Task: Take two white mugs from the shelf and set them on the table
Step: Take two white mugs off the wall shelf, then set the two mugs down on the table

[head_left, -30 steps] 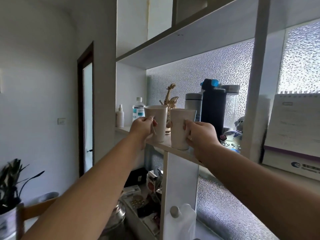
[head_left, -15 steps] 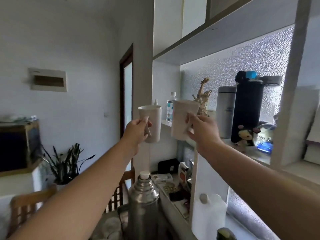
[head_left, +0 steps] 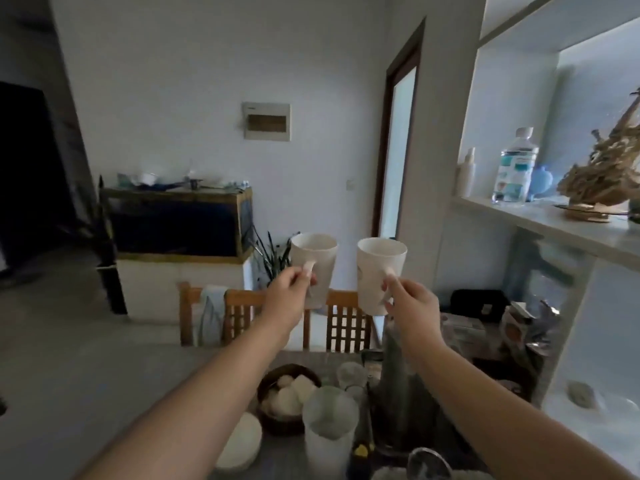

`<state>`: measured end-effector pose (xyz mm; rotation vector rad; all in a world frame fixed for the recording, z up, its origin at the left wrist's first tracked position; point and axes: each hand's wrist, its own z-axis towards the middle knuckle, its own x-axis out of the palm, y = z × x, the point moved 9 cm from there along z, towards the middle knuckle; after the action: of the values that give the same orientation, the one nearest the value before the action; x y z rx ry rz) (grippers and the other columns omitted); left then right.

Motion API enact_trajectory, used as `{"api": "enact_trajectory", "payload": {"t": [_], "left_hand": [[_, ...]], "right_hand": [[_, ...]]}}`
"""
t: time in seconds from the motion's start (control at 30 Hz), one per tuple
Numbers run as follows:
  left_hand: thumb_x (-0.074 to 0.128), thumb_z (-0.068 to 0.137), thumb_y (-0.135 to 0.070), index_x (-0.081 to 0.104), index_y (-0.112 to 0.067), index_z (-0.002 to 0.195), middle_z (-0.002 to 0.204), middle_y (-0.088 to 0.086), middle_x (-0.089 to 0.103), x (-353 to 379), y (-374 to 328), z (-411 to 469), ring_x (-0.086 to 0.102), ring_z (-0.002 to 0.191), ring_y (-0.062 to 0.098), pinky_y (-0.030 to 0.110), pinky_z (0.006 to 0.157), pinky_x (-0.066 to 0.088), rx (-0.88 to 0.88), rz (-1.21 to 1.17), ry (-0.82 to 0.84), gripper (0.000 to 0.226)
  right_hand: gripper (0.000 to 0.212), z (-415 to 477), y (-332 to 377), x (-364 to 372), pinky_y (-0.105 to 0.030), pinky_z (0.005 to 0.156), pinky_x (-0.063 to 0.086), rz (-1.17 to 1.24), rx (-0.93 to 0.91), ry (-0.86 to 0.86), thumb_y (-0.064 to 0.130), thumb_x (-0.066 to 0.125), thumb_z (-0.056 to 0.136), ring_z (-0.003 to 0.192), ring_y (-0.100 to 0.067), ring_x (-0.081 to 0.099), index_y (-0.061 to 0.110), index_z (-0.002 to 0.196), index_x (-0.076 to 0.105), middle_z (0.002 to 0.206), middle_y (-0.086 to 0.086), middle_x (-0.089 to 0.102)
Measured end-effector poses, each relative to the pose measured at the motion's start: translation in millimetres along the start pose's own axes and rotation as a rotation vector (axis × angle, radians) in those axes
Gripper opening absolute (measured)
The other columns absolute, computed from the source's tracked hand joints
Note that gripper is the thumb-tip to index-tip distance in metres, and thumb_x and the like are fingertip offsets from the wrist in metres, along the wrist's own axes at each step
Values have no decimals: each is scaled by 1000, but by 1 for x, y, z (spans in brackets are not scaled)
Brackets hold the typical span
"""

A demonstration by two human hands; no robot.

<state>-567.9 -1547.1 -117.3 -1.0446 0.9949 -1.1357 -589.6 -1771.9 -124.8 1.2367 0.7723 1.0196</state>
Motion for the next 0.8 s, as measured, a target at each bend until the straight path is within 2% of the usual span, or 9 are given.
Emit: {"api": "enact_trajectory", "payload": {"t": [0.07,0.13,0.37,0.47,0.53,0.67,0.8], "left_hand": [[47,97,-31,63,-25,82,101,5,64,-24,27,-8,59,103,23,51,100,49,-44,28,-42,23],[46,97,-30,64,-26,82,99,5,64,-44,53,-20,60,101,24,52,100,49,-87,48,-83,23],[45,97,-31,64,-23,85,101,3,64,-93,131,-73,60,101,19,49,100,48,-246,71,-195,23],[46,97,-32,64,-24,85,102,3,64,-107,160,-97,59,103,19,50,102,47,-309,76,-220,24],[47,96,-33,65,-24,83,105,3,64,-113,180,-113,59,106,20,49,103,46,-361,65,-230,24],[48,96,-31,65,-24,80,106,4,66,-118,216,-143,60,105,20,49,101,47,-416,73,-208,24],[47,97,-29,64,-20,83,106,8,65,-113,245,-167,60,105,27,48,99,49,-474,107,-148,24]], "right_hand": [[19,-11,-22,21,-40,90,54,-4,17,46,31,61,89,93,-17,66,15,95,71,89,2,70],[22,-24,-43,37,-37,88,54,-9,35,88,29,61,90,91,-15,65,13,100,71,90,1,70],[20,-66,-122,73,-40,91,52,-109,131,212,33,60,91,91,-13,64,18,100,69,92,2,70],[15,-85,-151,77,-33,81,53,-99,188,222,32,61,90,91,-13,64,20,94,69,92,3,69],[10,-100,-170,76,-26,73,50,-85,240,217,31,62,89,93,-12,63,24,92,68,94,5,68],[17,-133,-208,64,-36,88,50,-59,355,202,31,65,88,95,-14,62,17,97,71,98,2,69],[17,-167,-240,49,-32,79,49,-40,431,191,26,65,88,87,-16,62,11,94,71,89,-2,68]]}}
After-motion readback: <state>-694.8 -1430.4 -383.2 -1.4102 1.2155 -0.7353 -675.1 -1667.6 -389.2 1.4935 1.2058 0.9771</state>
